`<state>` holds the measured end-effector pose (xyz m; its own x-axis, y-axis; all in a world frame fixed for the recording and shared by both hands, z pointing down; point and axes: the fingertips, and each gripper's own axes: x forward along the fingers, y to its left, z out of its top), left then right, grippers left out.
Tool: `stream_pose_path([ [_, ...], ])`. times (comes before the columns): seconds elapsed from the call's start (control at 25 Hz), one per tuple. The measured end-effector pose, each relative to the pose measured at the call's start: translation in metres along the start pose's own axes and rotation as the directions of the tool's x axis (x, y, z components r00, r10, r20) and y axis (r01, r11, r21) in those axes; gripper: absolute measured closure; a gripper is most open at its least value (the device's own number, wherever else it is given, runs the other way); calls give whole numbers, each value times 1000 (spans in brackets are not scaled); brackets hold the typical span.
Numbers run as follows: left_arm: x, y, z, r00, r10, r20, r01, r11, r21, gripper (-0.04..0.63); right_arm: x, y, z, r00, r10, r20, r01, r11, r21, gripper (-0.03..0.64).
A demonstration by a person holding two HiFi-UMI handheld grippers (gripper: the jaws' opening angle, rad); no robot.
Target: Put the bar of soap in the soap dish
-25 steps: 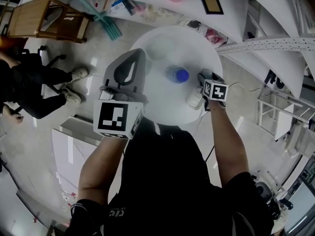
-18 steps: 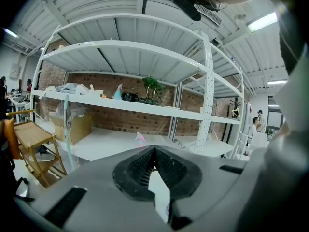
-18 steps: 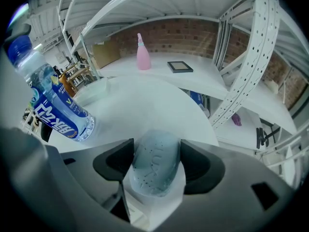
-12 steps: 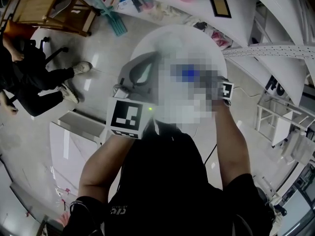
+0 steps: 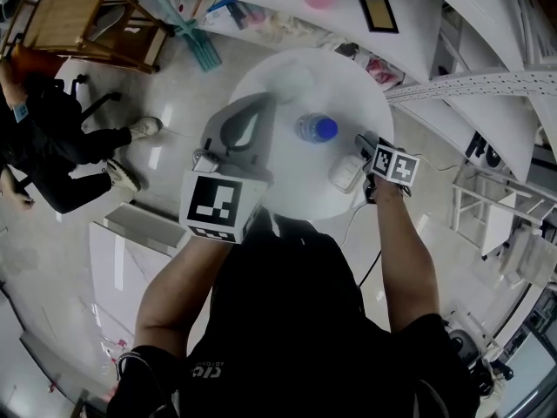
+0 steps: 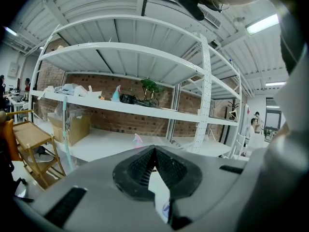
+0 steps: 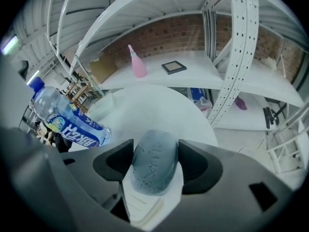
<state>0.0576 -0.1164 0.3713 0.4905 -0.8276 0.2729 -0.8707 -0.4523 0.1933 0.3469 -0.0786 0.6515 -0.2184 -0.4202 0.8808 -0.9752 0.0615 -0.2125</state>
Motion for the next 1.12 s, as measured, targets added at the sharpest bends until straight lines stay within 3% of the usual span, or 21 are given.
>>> stream_pose_path([
  [0.4, 0, -14, 6, 999, -48, 4, 48, 999, 10, 588, -34, 17, -55, 1000, -12, 8, 11, 989, 149, 319],
  [0.56, -2, -18, 3, 998, -63, -4, 63, 998, 10, 589, -36, 27, -63, 1000, -15, 21, 11, 988, 157, 319],
  [0.76, -3, -20, -2, 998, -69, -13, 69, 998, 9, 589, -30, 31, -63, 997, -73, 28, 69, 990, 122, 319],
  [1.12, -10, -14, 1, 999, -52, 1, 52, 999, 7, 589, -22, 29, -84, 995, -95, -31, 99, 985, 143, 319],
])
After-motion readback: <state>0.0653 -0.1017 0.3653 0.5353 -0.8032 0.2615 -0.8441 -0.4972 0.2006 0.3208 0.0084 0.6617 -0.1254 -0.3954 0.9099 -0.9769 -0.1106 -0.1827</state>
